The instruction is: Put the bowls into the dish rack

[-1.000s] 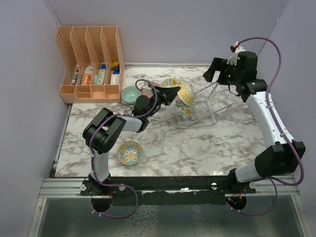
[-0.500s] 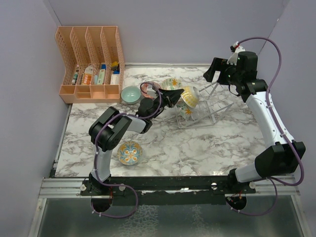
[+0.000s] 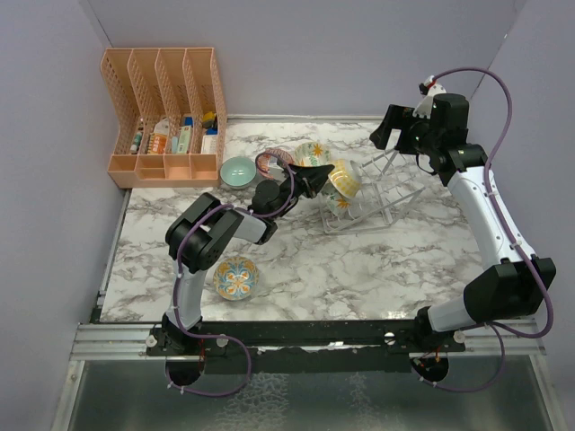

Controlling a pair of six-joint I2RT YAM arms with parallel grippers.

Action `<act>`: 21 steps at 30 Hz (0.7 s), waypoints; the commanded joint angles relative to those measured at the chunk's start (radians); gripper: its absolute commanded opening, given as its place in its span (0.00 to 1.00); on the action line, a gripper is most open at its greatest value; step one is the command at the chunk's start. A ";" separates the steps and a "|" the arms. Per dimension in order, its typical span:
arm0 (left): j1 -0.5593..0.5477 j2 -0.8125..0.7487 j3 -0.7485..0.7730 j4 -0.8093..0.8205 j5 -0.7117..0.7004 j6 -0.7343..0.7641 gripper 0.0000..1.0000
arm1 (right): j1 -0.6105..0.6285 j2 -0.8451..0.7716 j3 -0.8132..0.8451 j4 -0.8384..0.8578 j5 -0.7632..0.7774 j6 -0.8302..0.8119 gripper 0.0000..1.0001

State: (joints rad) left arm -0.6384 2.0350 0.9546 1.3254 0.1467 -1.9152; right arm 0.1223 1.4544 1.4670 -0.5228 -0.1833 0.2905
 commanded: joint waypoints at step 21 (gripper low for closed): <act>-0.006 0.040 0.012 0.062 0.070 0.013 0.00 | -0.006 -0.012 0.012 -0.004 -0.003 -0.011 0.99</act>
State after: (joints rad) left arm -0.6392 2.0773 0.9512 1.3163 0.1795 -1.9091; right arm 0.1223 1.4544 1.4670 -0.5228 -0.1837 0.2905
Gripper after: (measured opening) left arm 0.031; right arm 0.994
